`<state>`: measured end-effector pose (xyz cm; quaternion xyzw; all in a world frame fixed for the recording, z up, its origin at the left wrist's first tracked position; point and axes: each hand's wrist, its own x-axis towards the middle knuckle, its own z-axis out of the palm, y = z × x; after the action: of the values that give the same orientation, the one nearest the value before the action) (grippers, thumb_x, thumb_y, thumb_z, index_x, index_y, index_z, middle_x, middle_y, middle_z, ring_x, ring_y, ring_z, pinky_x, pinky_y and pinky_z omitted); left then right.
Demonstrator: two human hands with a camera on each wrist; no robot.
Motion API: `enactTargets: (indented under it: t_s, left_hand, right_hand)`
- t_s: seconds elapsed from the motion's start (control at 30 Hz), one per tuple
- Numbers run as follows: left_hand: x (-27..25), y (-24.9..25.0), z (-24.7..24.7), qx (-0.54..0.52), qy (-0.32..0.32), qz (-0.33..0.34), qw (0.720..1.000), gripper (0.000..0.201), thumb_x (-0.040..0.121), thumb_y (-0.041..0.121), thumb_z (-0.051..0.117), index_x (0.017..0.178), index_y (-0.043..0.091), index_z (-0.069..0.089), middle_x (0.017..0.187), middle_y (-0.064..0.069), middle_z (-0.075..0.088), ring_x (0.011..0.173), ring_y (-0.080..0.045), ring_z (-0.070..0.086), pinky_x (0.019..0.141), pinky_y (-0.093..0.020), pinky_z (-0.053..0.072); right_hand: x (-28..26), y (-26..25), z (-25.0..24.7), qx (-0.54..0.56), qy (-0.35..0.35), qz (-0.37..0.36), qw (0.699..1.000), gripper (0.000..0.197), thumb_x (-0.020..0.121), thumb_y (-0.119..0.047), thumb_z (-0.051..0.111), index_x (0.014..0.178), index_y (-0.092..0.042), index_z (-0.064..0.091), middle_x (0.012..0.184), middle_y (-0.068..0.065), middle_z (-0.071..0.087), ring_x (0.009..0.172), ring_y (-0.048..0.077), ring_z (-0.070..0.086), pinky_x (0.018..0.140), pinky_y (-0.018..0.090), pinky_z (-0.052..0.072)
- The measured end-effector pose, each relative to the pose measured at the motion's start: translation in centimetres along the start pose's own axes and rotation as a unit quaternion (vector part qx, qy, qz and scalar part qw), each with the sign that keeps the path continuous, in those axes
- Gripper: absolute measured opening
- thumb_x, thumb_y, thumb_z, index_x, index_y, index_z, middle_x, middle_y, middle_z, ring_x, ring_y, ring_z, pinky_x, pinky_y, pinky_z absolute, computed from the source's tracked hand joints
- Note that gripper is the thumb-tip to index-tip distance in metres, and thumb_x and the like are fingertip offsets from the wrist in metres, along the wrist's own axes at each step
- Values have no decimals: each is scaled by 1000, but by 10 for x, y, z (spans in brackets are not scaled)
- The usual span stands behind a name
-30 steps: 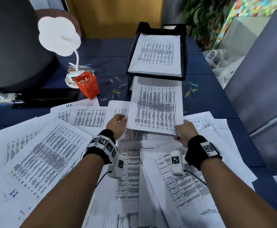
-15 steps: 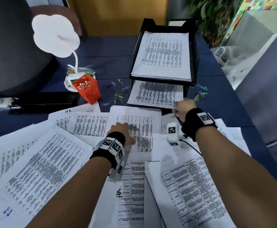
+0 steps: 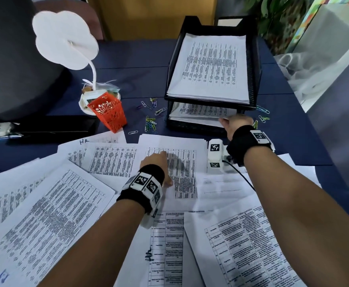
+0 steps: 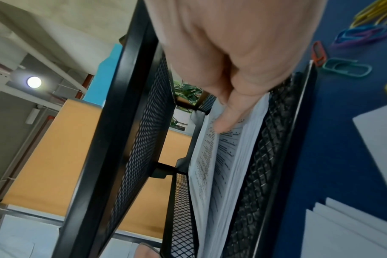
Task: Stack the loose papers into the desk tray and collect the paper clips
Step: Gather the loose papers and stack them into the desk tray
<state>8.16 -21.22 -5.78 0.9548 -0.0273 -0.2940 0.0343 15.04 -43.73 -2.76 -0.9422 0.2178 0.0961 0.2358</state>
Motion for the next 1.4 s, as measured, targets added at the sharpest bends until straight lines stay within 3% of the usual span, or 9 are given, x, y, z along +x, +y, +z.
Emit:
enactTargets:
  t_s: [0.07, 0.23, 0.4, 0.53, 0.6, 0.67, 0.83, 1.1, 1.4]
  left_hand:
    - [0, 0, 0, -1, 3, 1, 1000, 86, 66, 33, 84, 136, 12, 37, 112, -8, 64, 100, -27, 63, 85, -37, 54]
    - [0, -1, 2, -4, 7, 2, 1000, 85, 67, 35, 84, 134, 12, 37, 112, -8, 64, 100, -27, 63, 85, -37, 54]
    - [-3, -3, 3, -25, 16, 4, 1000, 80, 69, 32, 81, 133, 14, 37, 104, -8, 65, 94, -27, 64, 81, -38, 56]
    - [-16, -8, 7, -57, 12, 1, 998, 78, 72, 37, 78, 134, 15, 37, 117, -12, 59, 104, -31, 59, 86, -42, 54]
    - [-24, -9, 14, -63, 13, 13, 998, 72, 77, 35, 73, 136, 15, 36, 129, -12, 50, 116, -31, 51, 95, -44, 48]
    - [-34, -8, 22, -72, 38, 36, 996, 62, 84, 27, 66, 138, 17, 37, 141, -10, 42, 125, -28, 45, 106, -46, 38]
    - [-63, 4, 42, -102, 122, 119, 980, 46, 93, 22, 53, 138, 24, 43, 154, -7, 25, 142, -25, 24, 119, -46, 11]
    - [-95, 31, 58, -122, 40, 141, 982, 33, 94, 32, 51, 120, 12, 55, 121, -9, 53, 99, -21, 54, 87, -32, 47]
    - [-107, 54, 72, -122, -29, 131, 983, 46, 85, 36, 65, 121, 9, 57, 126, -9, 57, 115, -25, 53, 92, -29, 42]
  right_hand:
    - [2, 2, -4, -19, 8, -2, 1000, 42, 101, -43, 31, 132, -19, 49, 122, 9, 58, 117, 26, 55, 85, 29, 44]
    - [-4, 5, -7, -51, -7, 12, 999, 41, 101, -36, 29, 123, -12, 55, 98, 7, 55, 108, 25, 56, 85, 30, 44]
    - [-14, 24, 2, 43, 14, 4, 999, 32, 100, -25, 36, 123, -18, 58, 122, 3, 57, 117, 21, 53, 81, 26, 40]
    - [-41, 36, 27, 417, -3, 57, 907, 32, 92, 3, 43, 66, -14, 50, 64, 7, 47, 52, 17, 49, 56, 29, 43]
    - [-49, 54, 42, 366, 21, 60, 928, 26, 79, -3, 56, 59, -19, 53, 58, 5, 50, 50, 19, 50, 54, 30, 45]
    - [-64, 64, 48, 343, 24, 62, 937, 7, 72, -15, 63, 70, -18, 68, 72, 6, 62, 71, 24, 58, 71, 37, 50]
    - [-117, 90, 35, 244, 41, 44, 968, 23, 86, -8, 60, 106, 0, 70, 112, 16, 68, 107, 31, 60, 94, 33, 46]
    - [-150, 151, 27, 90, 17, 119, 989, 37, 86, -14, 52, 122, -18, 61, 132, 8, 56, 123, 32, 48, 104, 40, 41]
    - [-171, 186, 20, -49, -63, 166, 983, 73, 79, -40, 69, 140, -16, 36, 141, 20, 34, 130, 38, 34, 103, 43, 35]
